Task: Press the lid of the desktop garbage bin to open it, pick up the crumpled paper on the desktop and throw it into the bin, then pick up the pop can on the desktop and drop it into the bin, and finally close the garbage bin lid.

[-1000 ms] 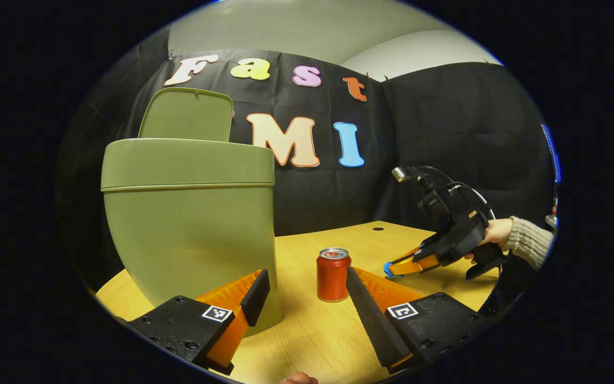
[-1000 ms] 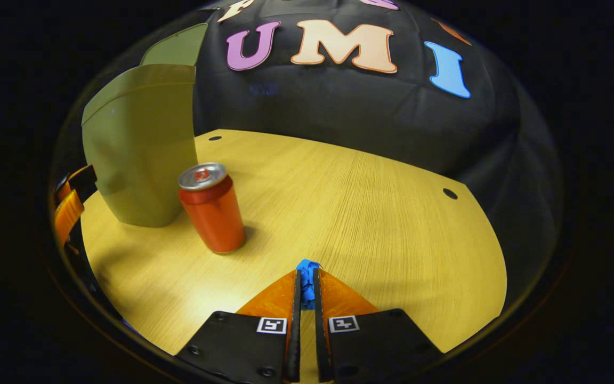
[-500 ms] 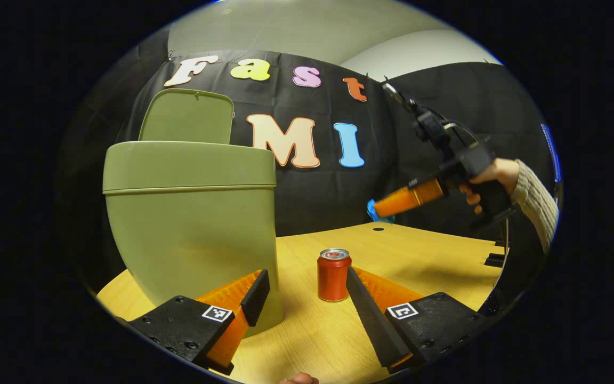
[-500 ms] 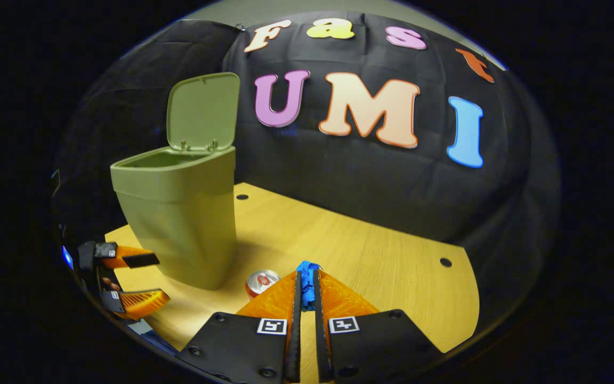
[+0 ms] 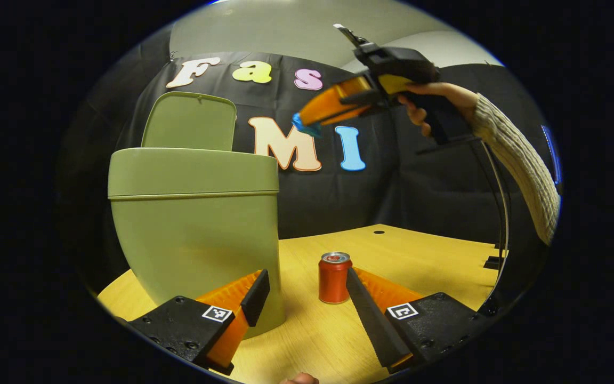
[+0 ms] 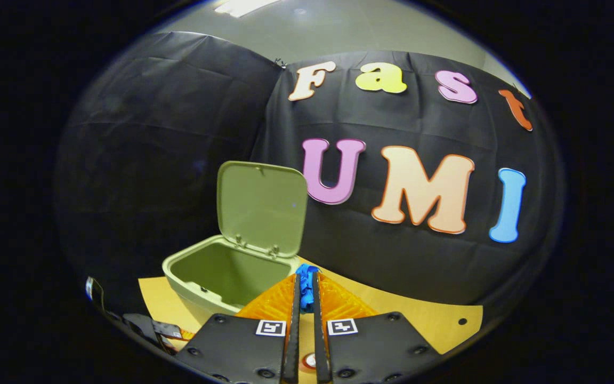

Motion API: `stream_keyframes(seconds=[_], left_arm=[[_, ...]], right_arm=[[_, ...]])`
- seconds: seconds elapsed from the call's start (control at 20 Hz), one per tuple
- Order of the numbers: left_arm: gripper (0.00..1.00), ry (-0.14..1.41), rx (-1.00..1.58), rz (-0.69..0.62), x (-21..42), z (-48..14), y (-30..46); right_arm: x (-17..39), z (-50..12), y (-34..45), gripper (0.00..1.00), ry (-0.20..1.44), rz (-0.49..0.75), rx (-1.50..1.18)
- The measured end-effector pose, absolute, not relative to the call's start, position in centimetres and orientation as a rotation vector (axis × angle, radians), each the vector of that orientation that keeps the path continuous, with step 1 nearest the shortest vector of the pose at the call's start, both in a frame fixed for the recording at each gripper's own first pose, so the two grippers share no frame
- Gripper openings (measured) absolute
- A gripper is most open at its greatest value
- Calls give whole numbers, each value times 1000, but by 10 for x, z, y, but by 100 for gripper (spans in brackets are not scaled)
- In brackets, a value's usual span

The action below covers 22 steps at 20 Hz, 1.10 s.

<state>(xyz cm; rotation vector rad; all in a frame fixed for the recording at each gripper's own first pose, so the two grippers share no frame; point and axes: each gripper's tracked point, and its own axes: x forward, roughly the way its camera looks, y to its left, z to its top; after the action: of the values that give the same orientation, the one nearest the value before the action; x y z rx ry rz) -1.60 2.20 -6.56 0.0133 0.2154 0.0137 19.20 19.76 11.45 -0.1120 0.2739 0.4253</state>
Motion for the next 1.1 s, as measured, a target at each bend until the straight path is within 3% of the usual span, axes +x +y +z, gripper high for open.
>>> stream_keyframes(seconds=[0.35,0.65,0.75,0.95,1.1], left_arm=[[90,214,6,-14,-19,-62,9],[90,174,30,-19,-22,-46,6],[89,171,33,-23,-22,-46,4],[89,183,25,-37,-22,-50,1],[90,191,19,-43,-21,-53,0]], right_arm=[[208,84,286,14,323,565,-126],[211,44,310,17,405,600,-163],[212,39,314,27,417,606,-148],[212,43,298,100,402,575,-149],[214,50,278,100,379,548,-122]])
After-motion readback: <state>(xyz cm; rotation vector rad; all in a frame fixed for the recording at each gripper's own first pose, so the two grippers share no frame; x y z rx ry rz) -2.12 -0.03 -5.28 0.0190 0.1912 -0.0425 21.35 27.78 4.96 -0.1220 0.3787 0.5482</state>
